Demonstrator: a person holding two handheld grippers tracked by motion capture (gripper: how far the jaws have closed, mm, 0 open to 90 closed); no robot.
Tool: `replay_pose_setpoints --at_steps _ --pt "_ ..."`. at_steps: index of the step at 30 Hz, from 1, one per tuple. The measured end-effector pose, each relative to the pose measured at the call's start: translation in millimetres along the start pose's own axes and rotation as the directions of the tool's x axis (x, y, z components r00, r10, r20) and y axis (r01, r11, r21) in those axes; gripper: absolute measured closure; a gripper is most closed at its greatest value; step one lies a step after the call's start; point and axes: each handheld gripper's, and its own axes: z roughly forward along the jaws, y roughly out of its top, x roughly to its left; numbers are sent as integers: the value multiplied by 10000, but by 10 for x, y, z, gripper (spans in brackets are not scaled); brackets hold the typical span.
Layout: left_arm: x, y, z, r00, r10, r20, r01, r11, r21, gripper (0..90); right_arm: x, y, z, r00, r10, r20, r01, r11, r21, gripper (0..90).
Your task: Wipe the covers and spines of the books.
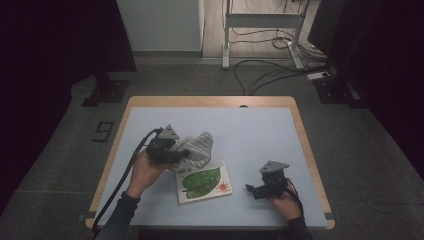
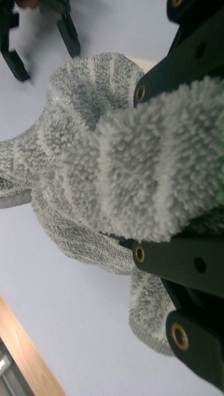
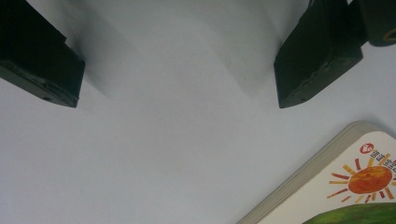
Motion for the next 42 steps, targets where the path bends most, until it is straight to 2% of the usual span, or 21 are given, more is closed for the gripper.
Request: replay_pose_setpoints --at_steps 7,18,32,42 --pt "157 -135 -102 9985 -364 -401 365 9993 33 626 0 0 0 10000 0 -3 0 10000 -2 13" --pt "383 -330 -237 9908 -1064 -837 1061 9943 -78 627 2 0 -1 10000 12 -4 -12 10000 4 13" --pt "678 -650 -394 9696 -2004 -1404 1984 9797 -282 627 1 -1 -1 10000 5 -9 -5 10000 9 13" --pt "846 -884 -362 9535 -2543 -1620 2526 9671 -313 627 2 0 -1 10000 6 2 -6 10000 6 14"
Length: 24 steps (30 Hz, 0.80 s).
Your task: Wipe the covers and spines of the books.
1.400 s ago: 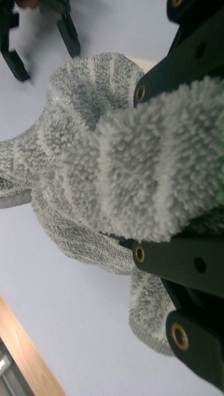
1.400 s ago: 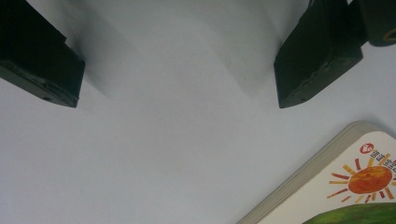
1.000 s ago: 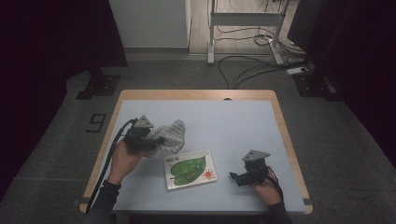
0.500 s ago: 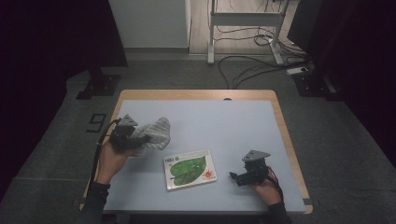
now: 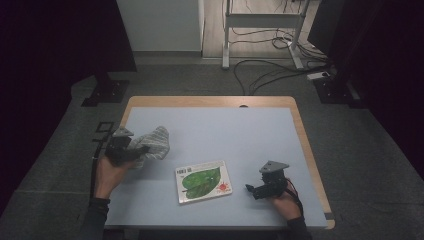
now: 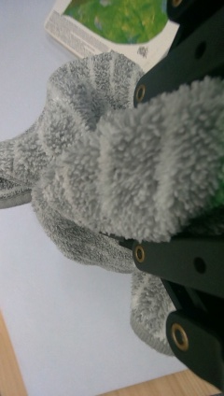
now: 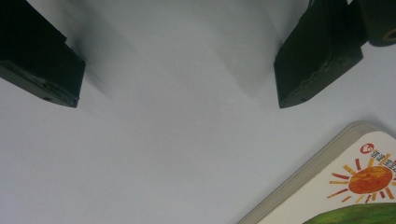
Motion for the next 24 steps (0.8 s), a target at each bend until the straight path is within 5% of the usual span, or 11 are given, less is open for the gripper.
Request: replay_pose_setpoints --at_steps 13,24 --pt "149 -253 250 9980 -613 129 612 9981 81 623 0 0 0 10000 2 -1 -2 10000 -4 14" --pt "94 -303 572 9988 -418 262 399 9967 707 609 0 -1 0 10000 1 1 -1 10000 -7 15"
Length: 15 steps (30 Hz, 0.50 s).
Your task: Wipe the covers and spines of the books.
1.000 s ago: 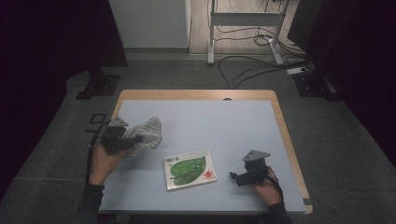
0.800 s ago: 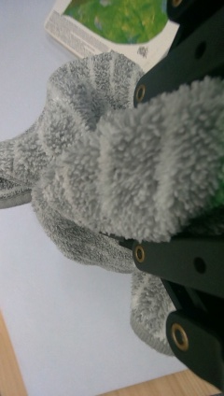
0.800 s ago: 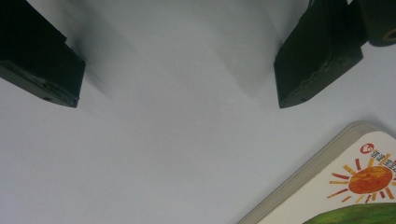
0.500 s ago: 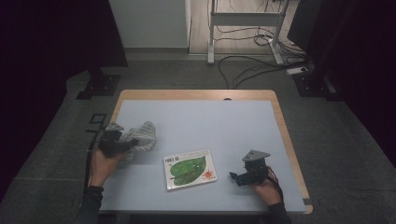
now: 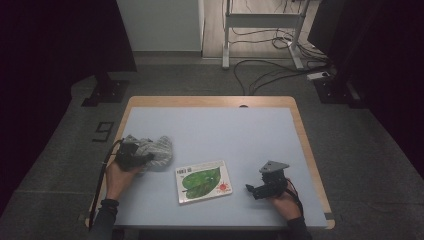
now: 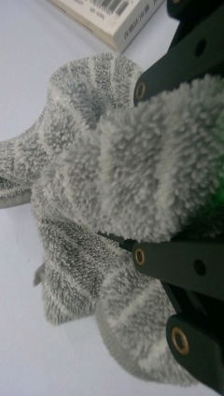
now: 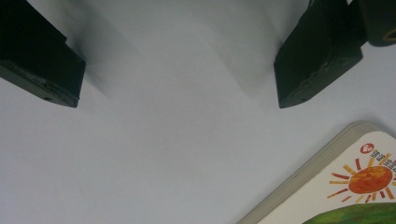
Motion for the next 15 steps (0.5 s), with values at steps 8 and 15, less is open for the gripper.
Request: replay_pose_setpoints --at_steps 8,15 --pt "23 -34 126 9997 -52 255 49 9999 119 541 -1 0 -1 10000 -5 -10 5 10000 7 15" --pt "85 -15 30 9939 -578 940 602 9979 -228 240 -1 0 0 10000 -1 -14 1 10000 8 15"
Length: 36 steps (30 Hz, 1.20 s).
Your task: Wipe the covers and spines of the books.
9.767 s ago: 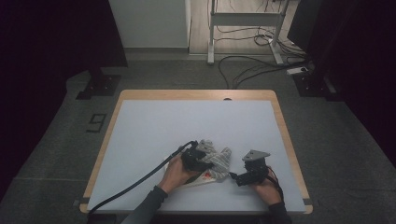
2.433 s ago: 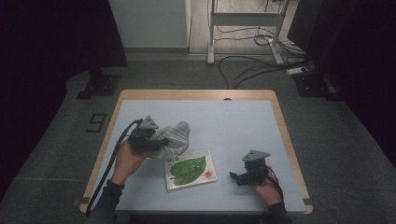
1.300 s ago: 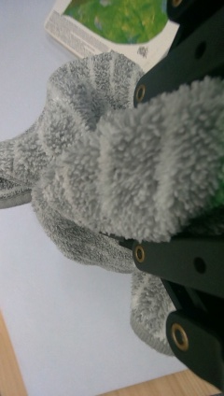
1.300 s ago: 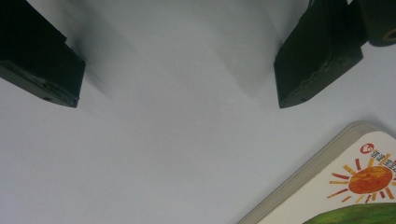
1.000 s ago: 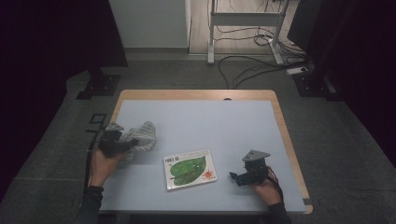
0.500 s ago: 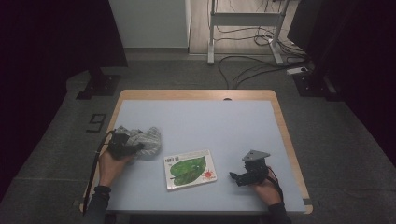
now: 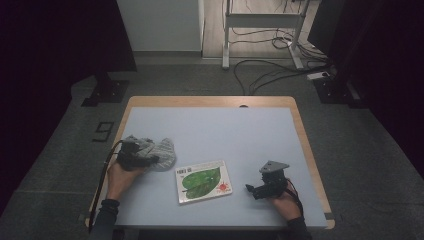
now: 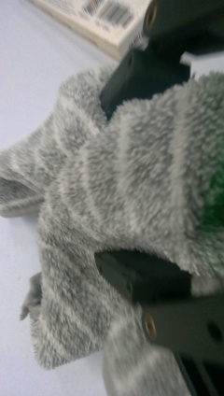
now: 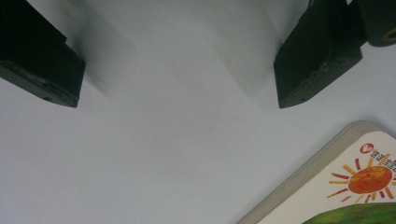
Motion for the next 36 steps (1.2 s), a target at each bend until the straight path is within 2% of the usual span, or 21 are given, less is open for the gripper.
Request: replay_pose_setpoints --at_steps 4,7,11,16,20,22,25,27,33,36 --pt "-3 14 -119 10000 67 -27 -67 9997 -254 142 0 0 0 10000 3 2 -3 10000 1 15" --pt "-35 34 -233 9992 271 -287 -281 9989 -378 131 0 0 0 10000 2 -2 -2 10000 2 15" --pt "-125 51 -410 9979 599 -229 -615 9952 -760 91 0 0 1 10000 8 5 -8 10000 -2 14" --pt "-340 45 -547 9900 1388 -265 -1406 9860 -893 0 0 0 1 10000 9 9 -9 10000 -3 14" --pt "-523 29 -593 9836 1802 73 -1783 9777 -1106 0 1 0 1 10000 6 17 -6 10000 0 14" --pt "-611 16 -587 9802 1971 200 -1935 9741 -1173 0 1 0 1 10000 4 20 -4 10000 -2 14" --pt "-783 -26 -507 9711 2355 380 -2302 9669 -1097 0 1 0 1 10000 3 19 -3 10000 -1 14" --pt "-852 -54 -447 9684 2463 402 -2408 9645 -1083 0 1 0 1 10000 2 21 -2 10000 -2 14" --pt "-977 -164 -241 9579 2797 651 -2759 9592 -625 0 1 0 1 10000 -5 27 5 10000 -5 15" --pt "-1005 -238 -156 9558 2813 858 -2784 9595 -441 0 2 0 0 10000 -17 33 17 10000 -3 15"
